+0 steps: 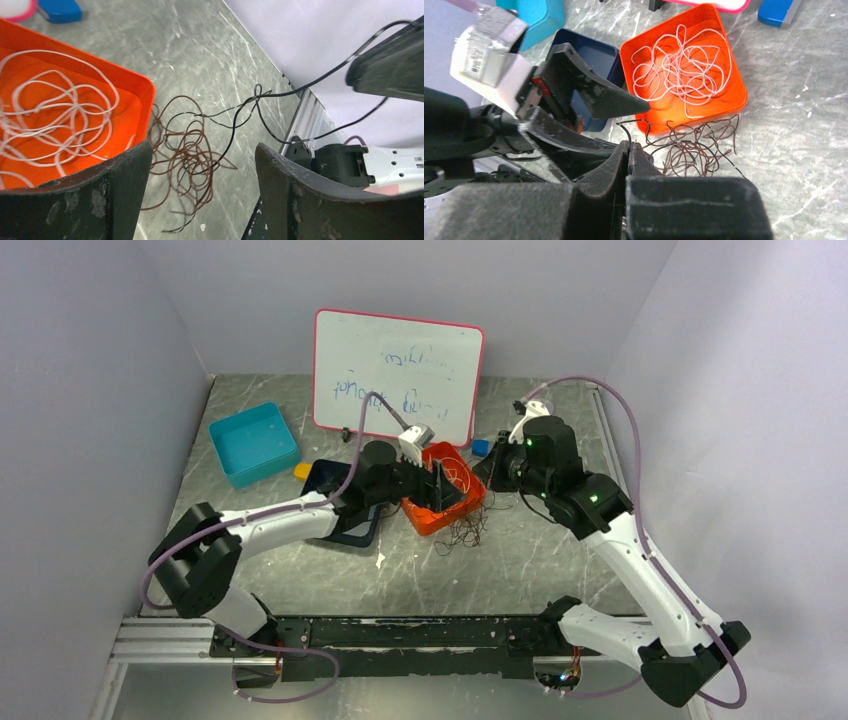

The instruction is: Untangle the cables

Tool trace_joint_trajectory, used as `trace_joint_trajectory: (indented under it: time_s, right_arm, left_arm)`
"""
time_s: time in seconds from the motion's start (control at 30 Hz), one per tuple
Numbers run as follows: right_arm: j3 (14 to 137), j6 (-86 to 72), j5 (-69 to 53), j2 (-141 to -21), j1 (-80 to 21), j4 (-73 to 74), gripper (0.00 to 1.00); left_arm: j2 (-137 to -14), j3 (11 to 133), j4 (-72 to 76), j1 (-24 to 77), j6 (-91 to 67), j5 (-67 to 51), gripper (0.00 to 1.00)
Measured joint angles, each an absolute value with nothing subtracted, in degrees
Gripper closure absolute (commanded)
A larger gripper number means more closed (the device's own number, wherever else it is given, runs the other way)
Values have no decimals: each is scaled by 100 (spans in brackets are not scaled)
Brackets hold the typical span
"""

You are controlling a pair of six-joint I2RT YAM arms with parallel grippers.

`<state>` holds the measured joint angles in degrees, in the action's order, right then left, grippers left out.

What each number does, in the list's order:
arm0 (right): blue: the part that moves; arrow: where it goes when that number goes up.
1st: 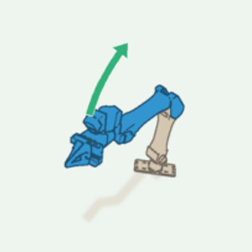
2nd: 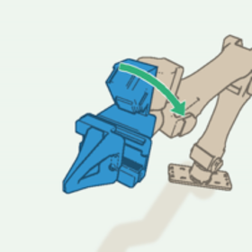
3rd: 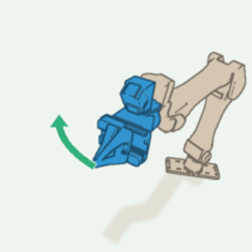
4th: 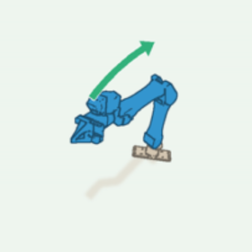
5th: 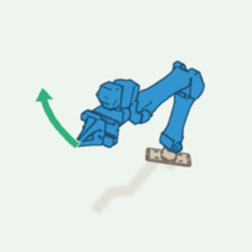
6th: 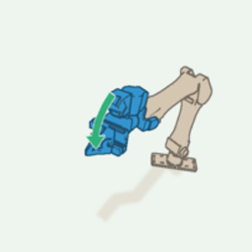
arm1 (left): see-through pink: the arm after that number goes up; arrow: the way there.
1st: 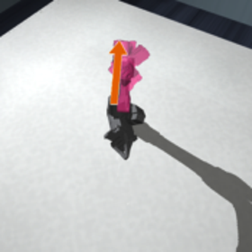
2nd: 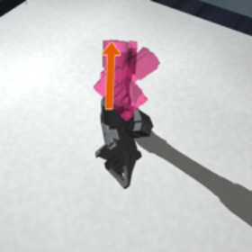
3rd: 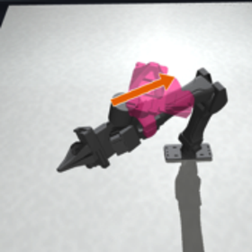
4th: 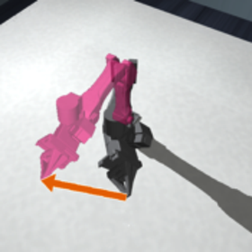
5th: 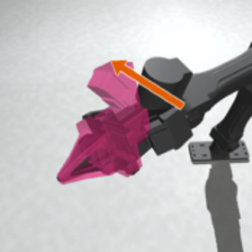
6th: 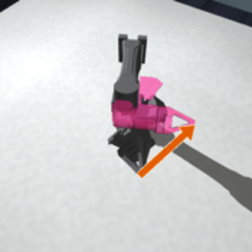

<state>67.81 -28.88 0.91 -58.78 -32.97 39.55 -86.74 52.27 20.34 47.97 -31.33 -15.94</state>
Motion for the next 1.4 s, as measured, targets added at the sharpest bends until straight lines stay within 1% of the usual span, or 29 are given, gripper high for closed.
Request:
trace_joint_trajectory:
  time_s: [0.07, 0.23, 0.37, 0.43, 0.5, 0.63, 0.8, 0.93, 1.23, 1.4]
  right_arm:
    - [6849, -2936, 78, -5782, -3297, 4117, 100]
    - [6978, -3087, 16, -5485, -3295, 4388, 100]
    - [6997, -3216, -139, -5341, -3295, 4403, 100]
    - [7067, -3238, -222, -5341, -3295, 4403, 100]
    - [7240, -3238, -281, -5356, -3295, 4394, 100]
    - [8014, -3175, -270, -5439, -3295, 4375, 100]
    - [9105, -2930, 78, -5450, -3295, 4254, 100]
    - [9638, -2624, 517, -5452, -3295, 4073, 100]
    - [9942, -1890, 1376, -5478, -3295, 3496, 100]
    - [10318, -1404, 1855, -5588, -3295, 3120, 100]
  left_arm:
    - [-8829, 5288, 2123, 4945, -3124, -1605, 21]
    - [-9153, 5426, 2495, 5183, -3129, -1614, 24]
    - [-9577, 5682, 2687, 5306, -3127, -1601, 31]
    - [-9835, 5815, 2729, 5360, -3100, -1603, 32]
    - [-10158, 5953, 2749, 5457, -3070, -1605, 34]
    - [-10600, 5955, 2746, 5684, -3050, -1612, 38]
    - [-10770, 5749, 2762, 5900, -3052, -1612, 42]
    - [-10809, 5649, 2768, 5986, -3074, -1612, 42]
    - [-10822, 5522, 2733, 6012, -3074, -1535, 41]
    - [-10825, 5509, 2740, 6012, -3076, -1518, 42]
